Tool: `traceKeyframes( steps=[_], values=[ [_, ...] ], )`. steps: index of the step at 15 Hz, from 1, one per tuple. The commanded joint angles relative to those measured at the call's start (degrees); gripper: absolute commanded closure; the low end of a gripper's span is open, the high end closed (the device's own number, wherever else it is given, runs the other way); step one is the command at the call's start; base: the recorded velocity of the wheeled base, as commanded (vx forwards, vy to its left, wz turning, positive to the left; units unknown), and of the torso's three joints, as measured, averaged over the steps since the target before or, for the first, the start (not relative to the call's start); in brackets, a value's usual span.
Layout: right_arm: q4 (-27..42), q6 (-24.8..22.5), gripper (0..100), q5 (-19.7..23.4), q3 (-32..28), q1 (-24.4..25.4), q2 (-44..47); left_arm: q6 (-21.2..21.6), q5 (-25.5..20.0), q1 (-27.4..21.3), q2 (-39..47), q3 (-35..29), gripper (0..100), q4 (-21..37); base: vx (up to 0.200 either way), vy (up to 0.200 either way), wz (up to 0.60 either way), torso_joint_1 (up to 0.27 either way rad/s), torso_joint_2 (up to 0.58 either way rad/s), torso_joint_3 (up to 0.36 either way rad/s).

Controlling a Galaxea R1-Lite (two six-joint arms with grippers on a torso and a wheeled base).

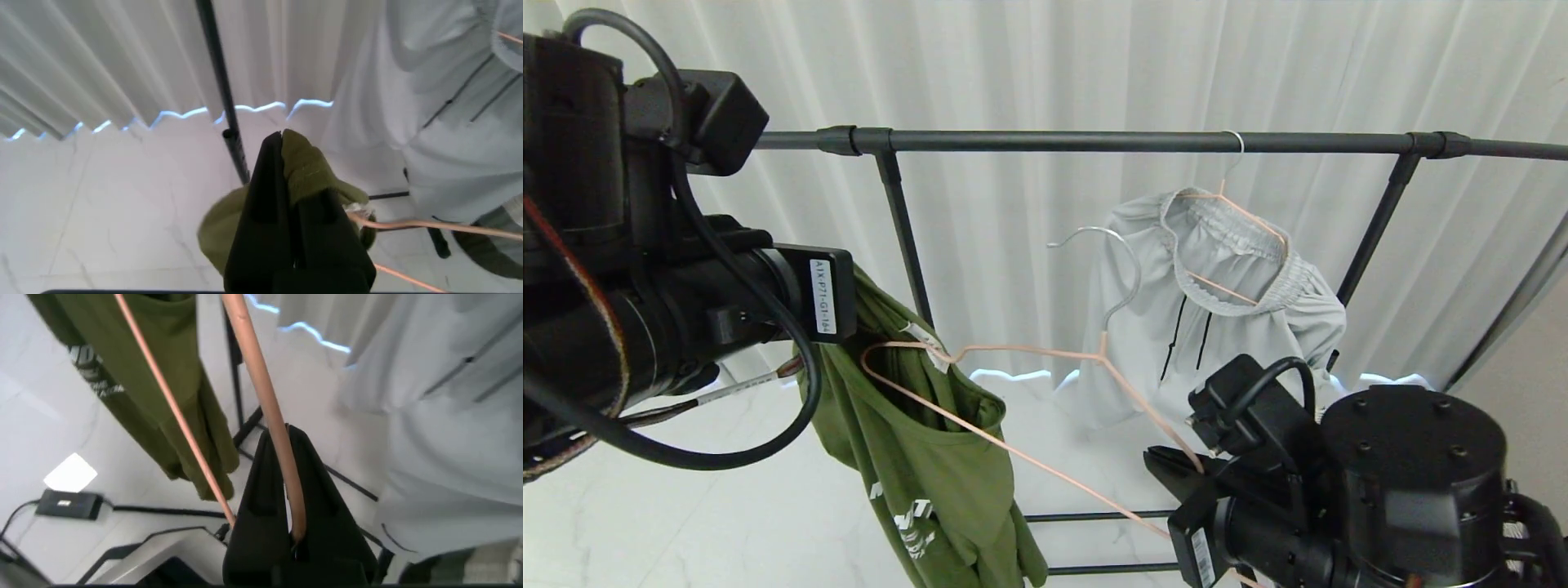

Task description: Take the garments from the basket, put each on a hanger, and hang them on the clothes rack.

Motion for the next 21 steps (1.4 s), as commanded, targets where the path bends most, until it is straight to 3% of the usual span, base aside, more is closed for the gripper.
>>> traceKeyframes(
  steps=[1, 7, 14, 21],
  values=[
    [0.1, 0.0, 100, -0.7, 1.2, -1.2, -3.9, 0.0, 0.1, 0.6, 0.1, 0.4, 100, 0.1, 0.0, 0.0, 0.0, 0.0, 0.0, 0.0],
    [-1.2, 0.2, 100, -2.7, 0.3, -2.3, -4.4, -0.5, 0.0, -2.8, 1.1, 2.5, 100, 0.0, 0.0, 0.0, 0.0, 0.0, 0.0, 0.0],
    [-1.9, 2.5, 100, -2.6, 0.4, 3.7, -4.0, -0.6, -0.3, -4.1, 0.9, 1.4, 100, -0.1, 0.0, 0.0, 0.0, 0.0, 0.0, 0.0],
    [-2.1, 2.6, 100, -1.8, 0.1, 5.5, -1.4, -0.5, -0.9, -12.4, -0.3, 1.3, 100, 0.0, 0.0, 0.0, 0.0, 0.0, 0.0, 0.0]
  ],
)
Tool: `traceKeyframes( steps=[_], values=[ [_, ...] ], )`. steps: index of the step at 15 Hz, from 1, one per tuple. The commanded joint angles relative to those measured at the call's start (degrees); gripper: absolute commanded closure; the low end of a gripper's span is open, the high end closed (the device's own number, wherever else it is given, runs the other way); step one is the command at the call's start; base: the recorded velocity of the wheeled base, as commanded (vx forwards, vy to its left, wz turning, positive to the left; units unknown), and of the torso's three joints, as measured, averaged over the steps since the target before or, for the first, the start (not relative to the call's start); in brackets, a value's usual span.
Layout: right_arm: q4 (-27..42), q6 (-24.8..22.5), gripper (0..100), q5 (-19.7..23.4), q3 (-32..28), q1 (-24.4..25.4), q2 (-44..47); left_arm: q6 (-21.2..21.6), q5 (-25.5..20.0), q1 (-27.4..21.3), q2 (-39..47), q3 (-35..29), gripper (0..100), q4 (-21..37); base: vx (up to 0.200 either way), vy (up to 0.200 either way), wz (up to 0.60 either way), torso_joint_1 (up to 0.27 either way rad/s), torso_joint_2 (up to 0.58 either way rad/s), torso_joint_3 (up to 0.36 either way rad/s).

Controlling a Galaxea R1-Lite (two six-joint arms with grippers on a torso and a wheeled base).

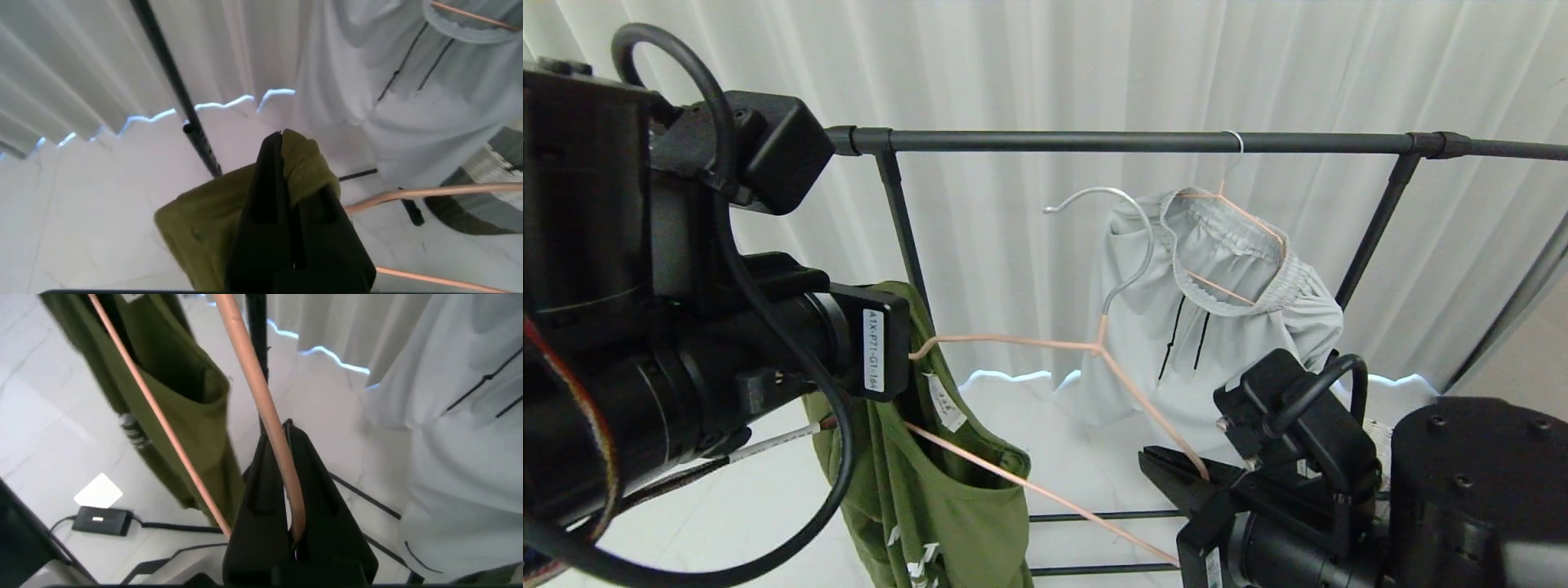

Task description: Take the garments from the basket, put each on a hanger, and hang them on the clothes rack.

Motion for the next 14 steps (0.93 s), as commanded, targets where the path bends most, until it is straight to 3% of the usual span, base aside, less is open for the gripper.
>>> traceKeyframes(
  steps=[1, 10, 14],
  values=[
    [-0.5, 0.3, 100, 0.2, -0.8, 0.8, 2.1, -0.1, 0.0, -3.5, -0.3, 0.0, 100, -0.1, 0.0, 0.0, 0.0, 0.0, 0.0, 0.0],
    [-0.6, 4.6, 100, 0.1, -10.2, 1.9, 11.8, -1.8, 0.0, -13.3, 0.3, -2.8, 100, -0.4, 0.0, 0.0, 0.0, 0.0, 0.0, 0.0],
    [-0.6, 4.6, 100, -0.4, -11.1, 1.8, 12.0, -2.7, 0.5, -14.6, -0.3, -1.2, 100, -0.4, 0.0, 0.0, 0.0, 0.0, 0.0, 0.0]
  ],
)
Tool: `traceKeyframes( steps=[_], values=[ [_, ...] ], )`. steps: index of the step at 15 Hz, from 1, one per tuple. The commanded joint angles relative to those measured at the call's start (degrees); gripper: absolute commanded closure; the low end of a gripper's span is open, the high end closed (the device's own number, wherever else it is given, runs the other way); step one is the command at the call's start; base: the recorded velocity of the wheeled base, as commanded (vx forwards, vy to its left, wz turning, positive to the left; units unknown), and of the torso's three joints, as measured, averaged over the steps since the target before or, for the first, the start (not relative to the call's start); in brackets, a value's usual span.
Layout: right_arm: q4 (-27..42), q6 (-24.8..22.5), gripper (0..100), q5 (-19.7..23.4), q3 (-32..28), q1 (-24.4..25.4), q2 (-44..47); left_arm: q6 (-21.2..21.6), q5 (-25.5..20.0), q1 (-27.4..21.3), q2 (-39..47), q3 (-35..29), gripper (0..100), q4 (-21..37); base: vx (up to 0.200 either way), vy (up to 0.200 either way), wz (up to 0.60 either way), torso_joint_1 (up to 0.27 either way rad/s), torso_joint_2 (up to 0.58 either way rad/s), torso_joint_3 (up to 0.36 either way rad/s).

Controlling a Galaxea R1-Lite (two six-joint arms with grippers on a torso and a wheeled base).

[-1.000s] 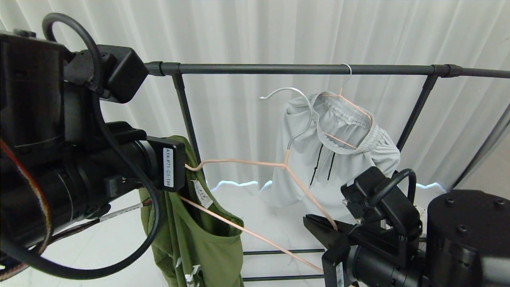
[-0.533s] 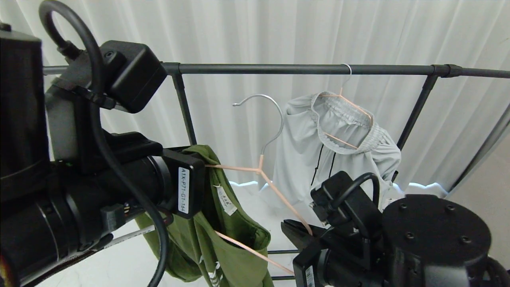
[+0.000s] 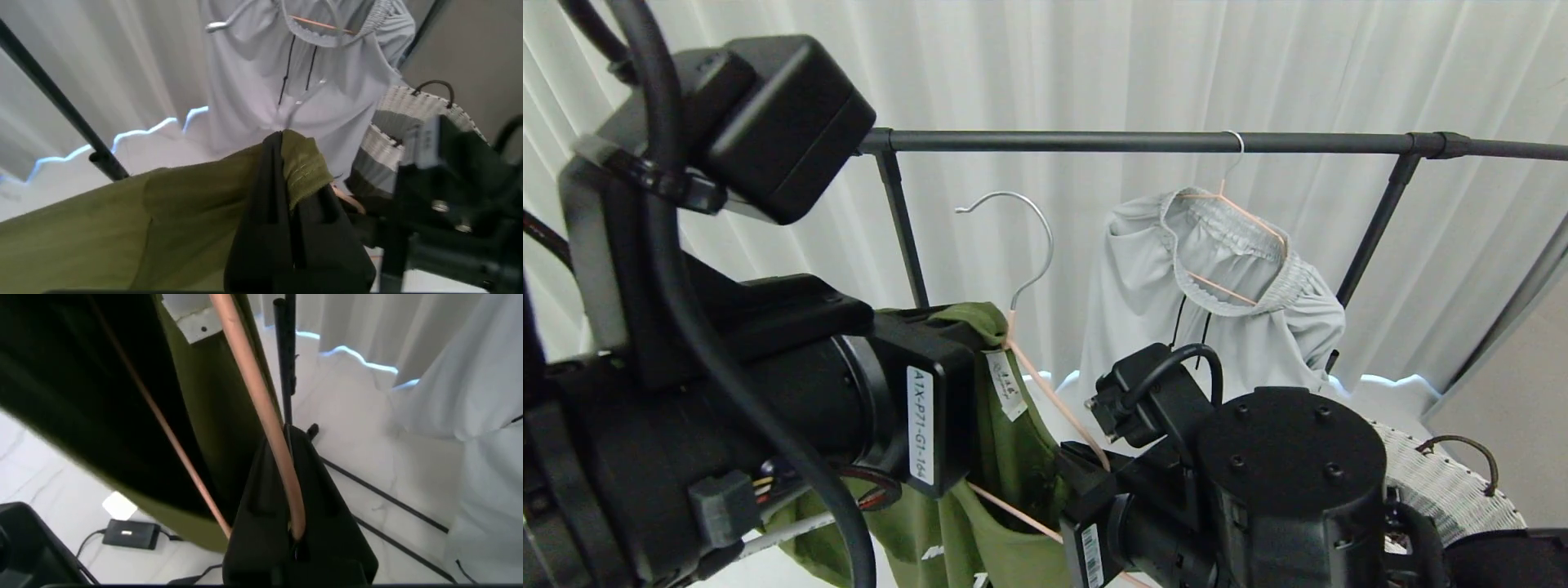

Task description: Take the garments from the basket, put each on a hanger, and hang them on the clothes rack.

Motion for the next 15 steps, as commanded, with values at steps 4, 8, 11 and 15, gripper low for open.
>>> traceKeyframes(
  steps=[4, 8, 11, 15],
  values=[
    [-0.1, 0.2, 100, -3.9, 0.0, -0.4, -2.0, 0.0, 0.3, 0.4, -1.8, 3.9, 100, -0.2, 0.0, 0.0, 0.0, 0.0, 0.0, 0.0],
    [-3.8, -0.4, 100, -7.1, 0.0, -0.3, -3.2, 0.4, 0.3, 0.4, -1.4, 5.5, 100, -2.0, 0.0, 0.0, 0.0, 0.0, 0.0, 0.0],
    [-4.6, -2.3, 100, -8.7, 0.2, -0.2, -4.5, 0.5, 0.3, 0.4, -1.2, 6.8, 100, -1.9, 0.0, 0.0, 0.0, 0.0, 0.0, 0.0],
    [-8.2, -5.2, 100, -10.3, 0.2, -0.2, -4.6, 0.4, 0.3, 0.4, -1.1, 7.3, 0, -2.0, 0.0, 0.0, 0.0, 0.0, 0.0, 0.0]
  ],
)
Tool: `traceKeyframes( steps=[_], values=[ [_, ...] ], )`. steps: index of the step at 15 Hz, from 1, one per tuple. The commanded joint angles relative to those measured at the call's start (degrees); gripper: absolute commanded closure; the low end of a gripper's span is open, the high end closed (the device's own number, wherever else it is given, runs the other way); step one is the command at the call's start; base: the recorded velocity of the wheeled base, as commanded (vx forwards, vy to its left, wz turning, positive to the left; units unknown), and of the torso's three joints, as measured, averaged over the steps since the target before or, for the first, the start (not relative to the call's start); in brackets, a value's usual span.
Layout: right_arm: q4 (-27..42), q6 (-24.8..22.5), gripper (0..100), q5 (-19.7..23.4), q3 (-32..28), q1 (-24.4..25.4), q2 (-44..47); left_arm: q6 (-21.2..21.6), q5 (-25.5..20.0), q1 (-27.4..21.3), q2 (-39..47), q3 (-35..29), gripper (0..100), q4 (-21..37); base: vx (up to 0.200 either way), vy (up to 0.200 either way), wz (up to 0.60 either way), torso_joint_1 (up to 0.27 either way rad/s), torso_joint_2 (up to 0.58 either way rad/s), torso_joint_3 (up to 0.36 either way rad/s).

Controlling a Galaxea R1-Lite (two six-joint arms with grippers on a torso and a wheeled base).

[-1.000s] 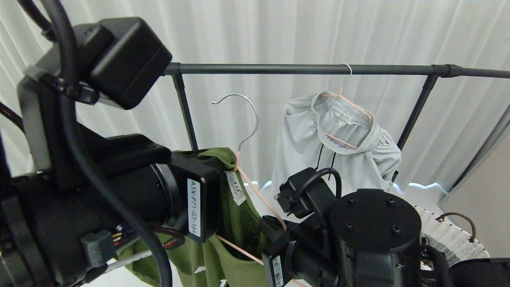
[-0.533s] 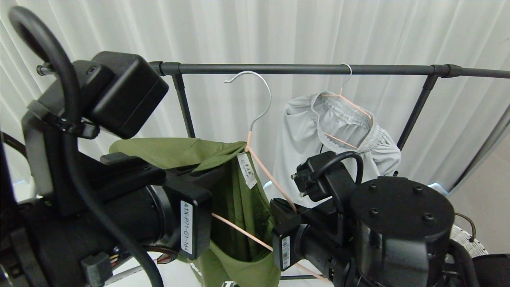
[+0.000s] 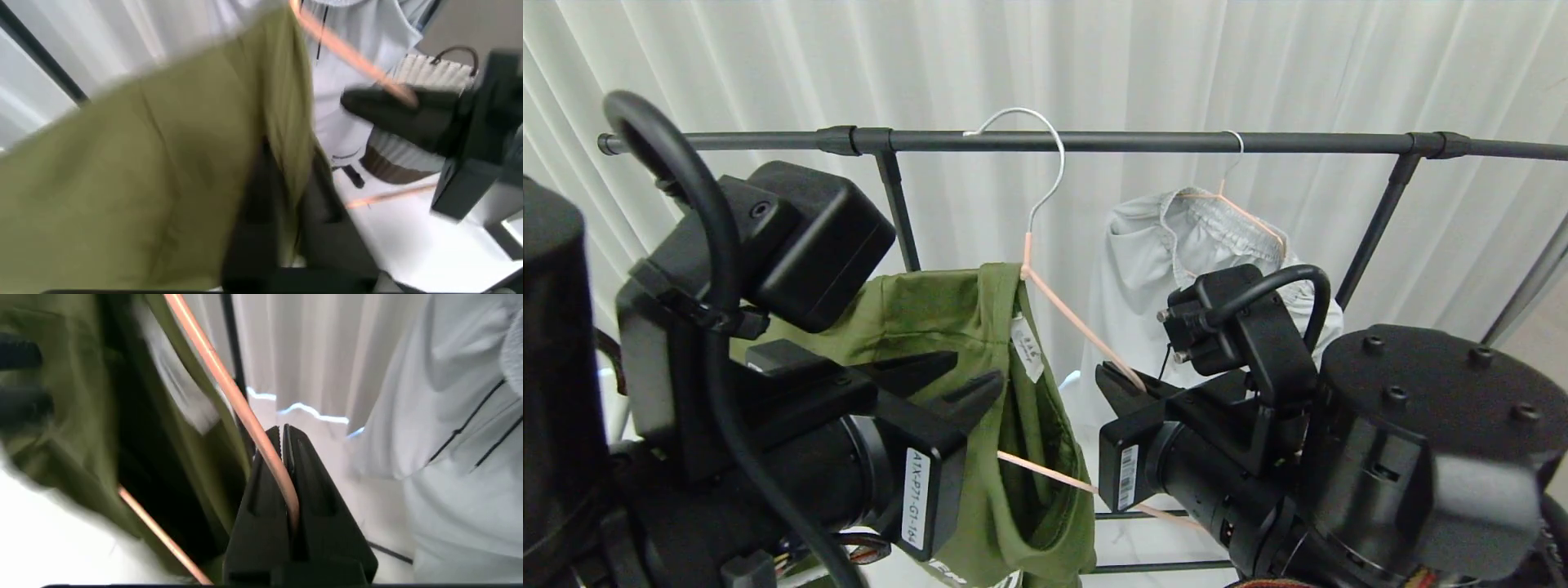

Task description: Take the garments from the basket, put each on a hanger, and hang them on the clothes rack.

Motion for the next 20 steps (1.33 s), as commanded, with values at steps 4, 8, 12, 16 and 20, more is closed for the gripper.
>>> traceKeyframes(
  steps=[4, 8, 12, 16, 20],
  values=[
    [-3.1, -2.4, 100, -3.4, 0.4, 0.0, -0.3, -0.1, 0.1, 0.0, -0.8, 1.1, 0, -0.1, 0.0, 0.0, 0.0, 0.0, 0.0, 0.0],
    [-8.6, -7.5, 100, -4.6, 4.0, -0.2, -0.7, 1.4, 0.2, 0.0, -4.4, 3.5, 0, -0.1, 0.0, 0.0, 0.0, 0.0, 0.0, 0.0],
    [-15.7, -15.2, 100, -4.1, 13.1, -2.5, -4.7, 10.8, -3.6, 0.1, -15.3, 9.4, 0, -0.1, 0.0, 0.0, 0.0, 0.0, 0.0, 0.0],
    [-17.6, -18.0, 100, -4.1, 16.0, -4.4, -6.8, 15.9, -13.8, 9.1, -18.2, 9.7, 0, -0.1, 0.0, 0.0, 0.0, 0.0, 0.0, 0.0],
    [-21.9, -24.4, 100, -2.3, 20.5, -4.9, -9.0, 20.5, -32.6, 20.7, -16.5, 9.6, 0, -0.1, 0.0, 0.0, 0.0, 0.0, 0.0, 0.0]
  ],
)
